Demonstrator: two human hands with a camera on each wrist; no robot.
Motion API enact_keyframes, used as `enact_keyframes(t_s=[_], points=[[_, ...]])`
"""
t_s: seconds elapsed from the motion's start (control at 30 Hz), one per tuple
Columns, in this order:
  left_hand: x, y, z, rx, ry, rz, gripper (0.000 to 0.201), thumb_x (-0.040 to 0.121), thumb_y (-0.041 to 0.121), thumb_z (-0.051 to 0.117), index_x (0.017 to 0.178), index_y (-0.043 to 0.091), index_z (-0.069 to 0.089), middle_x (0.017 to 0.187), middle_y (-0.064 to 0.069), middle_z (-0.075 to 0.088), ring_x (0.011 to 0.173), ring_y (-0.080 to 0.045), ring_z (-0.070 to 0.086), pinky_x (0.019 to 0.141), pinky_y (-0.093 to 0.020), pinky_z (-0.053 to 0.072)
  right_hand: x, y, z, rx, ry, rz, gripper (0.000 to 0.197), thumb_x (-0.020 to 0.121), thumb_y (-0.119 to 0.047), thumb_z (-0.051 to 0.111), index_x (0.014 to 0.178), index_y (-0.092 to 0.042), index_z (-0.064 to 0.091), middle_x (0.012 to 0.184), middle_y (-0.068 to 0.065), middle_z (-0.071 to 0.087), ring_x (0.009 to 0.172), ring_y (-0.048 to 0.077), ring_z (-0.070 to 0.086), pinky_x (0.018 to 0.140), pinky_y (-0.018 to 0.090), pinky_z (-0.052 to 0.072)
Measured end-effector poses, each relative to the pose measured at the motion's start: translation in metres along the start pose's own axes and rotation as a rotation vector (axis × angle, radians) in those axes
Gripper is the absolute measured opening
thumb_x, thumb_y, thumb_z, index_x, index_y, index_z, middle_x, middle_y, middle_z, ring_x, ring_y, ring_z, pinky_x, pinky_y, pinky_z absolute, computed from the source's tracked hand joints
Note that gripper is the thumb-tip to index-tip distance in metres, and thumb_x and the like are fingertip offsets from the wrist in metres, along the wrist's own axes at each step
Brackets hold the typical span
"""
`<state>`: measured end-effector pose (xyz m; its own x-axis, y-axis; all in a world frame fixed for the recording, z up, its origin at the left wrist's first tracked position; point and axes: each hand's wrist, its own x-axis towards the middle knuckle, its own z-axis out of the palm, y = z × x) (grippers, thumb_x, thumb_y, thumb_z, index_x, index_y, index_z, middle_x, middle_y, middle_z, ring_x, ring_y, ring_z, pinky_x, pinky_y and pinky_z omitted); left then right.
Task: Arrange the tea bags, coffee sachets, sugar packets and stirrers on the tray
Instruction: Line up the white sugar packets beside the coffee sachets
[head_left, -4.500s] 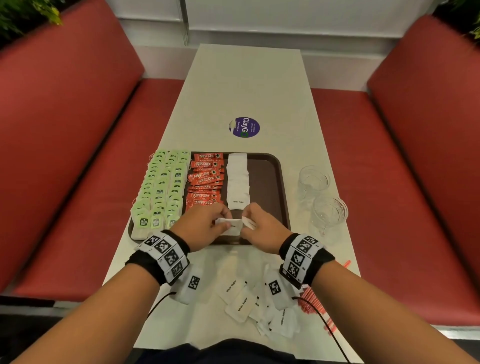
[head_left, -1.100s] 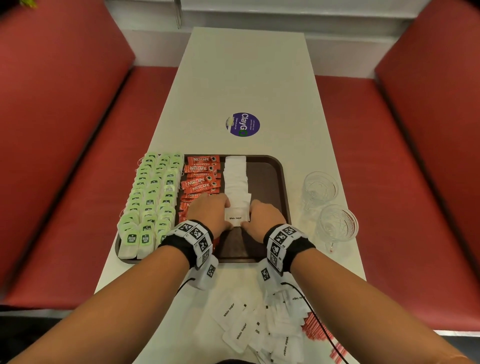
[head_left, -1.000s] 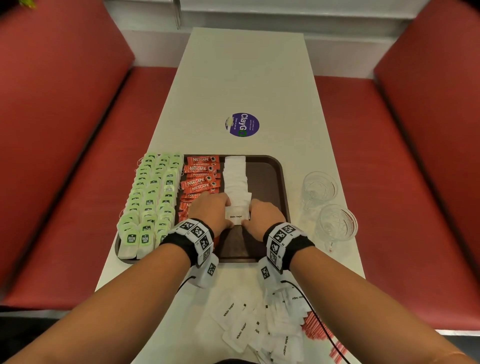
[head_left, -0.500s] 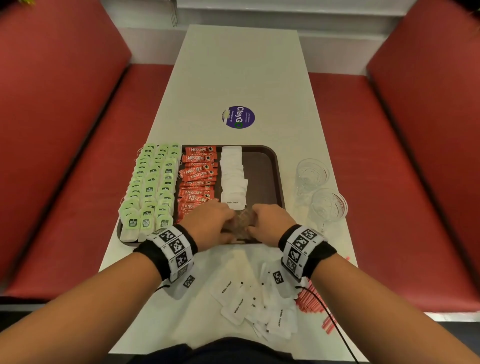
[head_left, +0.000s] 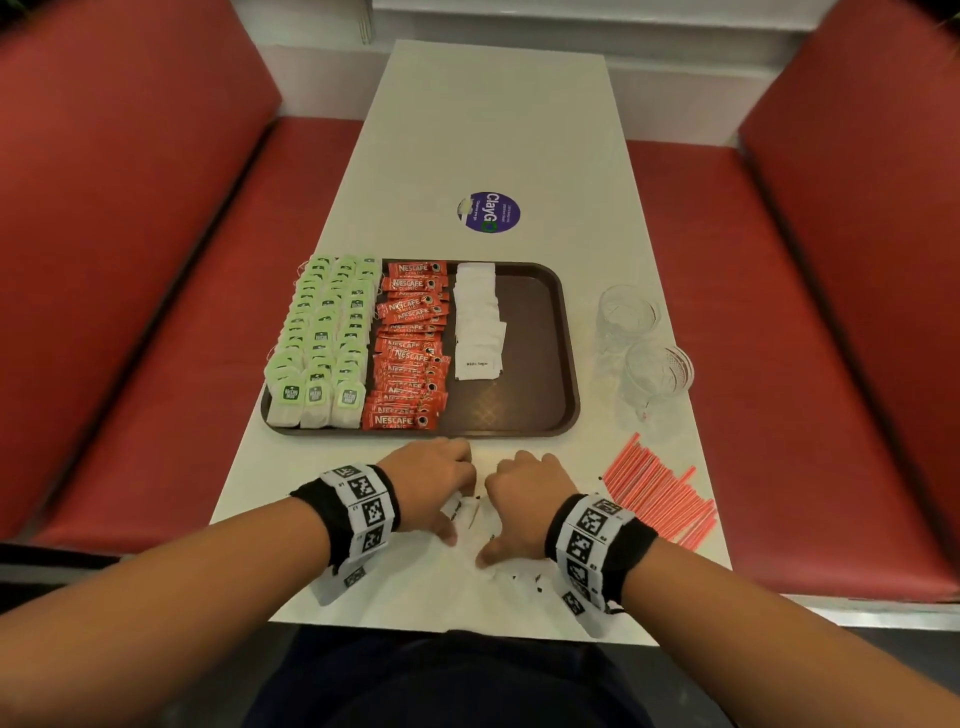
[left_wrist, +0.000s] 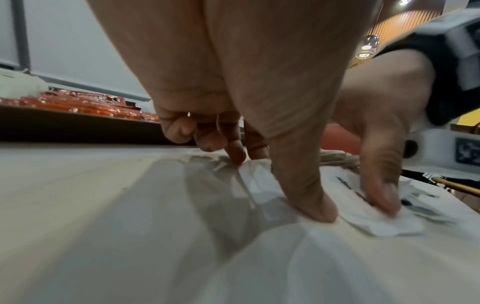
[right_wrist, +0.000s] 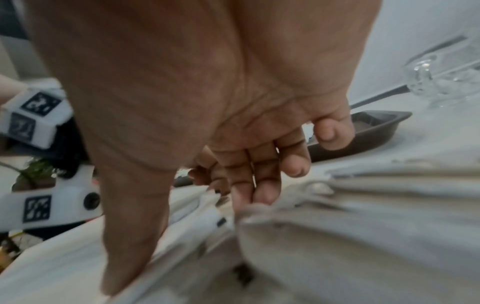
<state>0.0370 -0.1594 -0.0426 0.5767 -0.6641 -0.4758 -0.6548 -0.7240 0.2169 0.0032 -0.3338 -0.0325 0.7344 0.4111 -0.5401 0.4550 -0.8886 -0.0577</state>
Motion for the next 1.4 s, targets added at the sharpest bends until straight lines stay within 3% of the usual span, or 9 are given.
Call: enact_keyframes(t_s=[0.27,0.4,0.6,0.7,0.8,0.87,0.93,1.07,1.4], points=[[-0.003,-0.005,-0.003,-0.024,-0.04,-0.122,0.048,0.083,0.04,0.075,0.122,0.025,0.051,0.109,-0.004,0.065,0.102,-0.025,0.059,0.076,-0.034,0.037,0.011,-0.006,-0.008,0.046,-0.114,-0.015,0.054,0.073,-0.056,0.079,0.108,-0.017,0.063,0.099,0.002,0.066,0.094,0.025,0.059,0.081,0.038,0.046],[-0.009,-0.015,-0.008,-0.148,0.038,-0.156,0.037,0.084,0.033,0.075,0.115,0.026,0.057,0.106,0.0,0.065,0.098,-0.021,0.059,0.074,-0.03,0.038,0.013,-0.002,-0.009,0.164,-0.144,-0.038,0.048,0.084,-0.044,0.073,0.123,-0.019,0.061,0.108,0.003,0.067,0.098,0.027,0.062,0.085,0.038,0.05],[-0.014,-0.037,-0.028,-0.243,0.165,-0.177,0.019,0.086,0.033,0.071,0.102,0.024,0.067,0.089,0.012,0.06,0.082,-0.01,0.056,0.071,-0.025,0.043,0.02,0.015,-0.019,0.289,-0.023,-0.062,0.036,0.09,-0.04,0.068,0.12,-0.02,0.064,0.11,0.003,0.065,0.096,0.023,0.058,0.077,0.032,0.045],[-0.014,-0.045,-0.04,-0.295,0.231,-0.198,0.015,0.087,0.029,0.07,0.101,0.024,0.07,0.094,0.011,0.065,0.085,-0.009,0.059,0.076,-0.025,0.047,0.024,0.023,-0.025,0.36,0.037,-0.041,0.031,0.091,-0.039,0.069,0.114,-0.018,0.065,0.104,0.001,0.063,0.09,0.02,0.056,0.074,0.029,0.04],[-0.011,-0.055,-0.046,-0.348,0.282,-0.242,0.015,0.089,0.032,0.069,0.104,0.029,0.069,0.096,0.012,0.065,0.088,-0.01,0.06,0.08,-0.028,0.049,0.026,0.031,-0.031,0.526,0.093,0.012,0.02,0.097,-0.034,0.062,0.109,-0.018,0.056,0.102,0.004,0.062,0.086,0.022,0.06,0.069,0.032,0.05],[-0.006,-0.06,-0.048,-0.362,0.313,-0.256,0.015,0.092,0.032,0.066,0.107,0.03,0.067,0.093,0.014,0.062,0.087,-0.011,0.058,0.076,-0.026,0.044,0.029,0.036,-0.035,0.623,0.149,0.037,0.011,0.101,-0.024,0.055,0.096,-0.017,0.047,0.088,0.003,0.06,0.07,0.019,0.055,0.059,0.031,0.047],[0.001,-0.063,-0.051,-0.356,0.338,-0.233,0.015,0.094,0.03,0.064,0.109,0.03,0.068,0.094,0.015,0.062,0.09,-0.012,0.058,0.076,-0.026,0.04,0.032,0.04,-0.04,0.665,0.216,0.05,0.014,0.101,-0.011,0.045,0.09,-0.017,0.041,0.081,0.003,0.06,0.067,0.022,0.054,0.061,0.037,0.048],[0.022,-0.062,-0.061,-0.35,0.376,-0.223,0.021,0.096,0.027,0.062,0.116,0.026,0.068,0.107,0.009,0.065,0.098,-0.013,0.057,0.085,-0.031,0.045,0.038,0.05,-0.044,0.668,0.265,0.087,0.019,0.097,-0.001,0.039,0.102,-0.019,0.041,0.077,0.004,0.057,0.062,0.021,0.051,0.054,0.03,0.042],[0.088,-0.062,-0.079,-0.481,0.4,-0.44,0.01,0.082,0.028,0.079,0.087,0.028,0.071,0.091,0.008,0.067,0.086,-0.012,0.062,0.073,-0.026,0.05,0.049,0.073,-0.045,0.747,0.299,0.2,0.032,0.099,-0.005,0.044,0.126,-0.022,0.044,0.104,0.01,0.066,0.09,0.027,0.065,0.081,0.043,0.056]])
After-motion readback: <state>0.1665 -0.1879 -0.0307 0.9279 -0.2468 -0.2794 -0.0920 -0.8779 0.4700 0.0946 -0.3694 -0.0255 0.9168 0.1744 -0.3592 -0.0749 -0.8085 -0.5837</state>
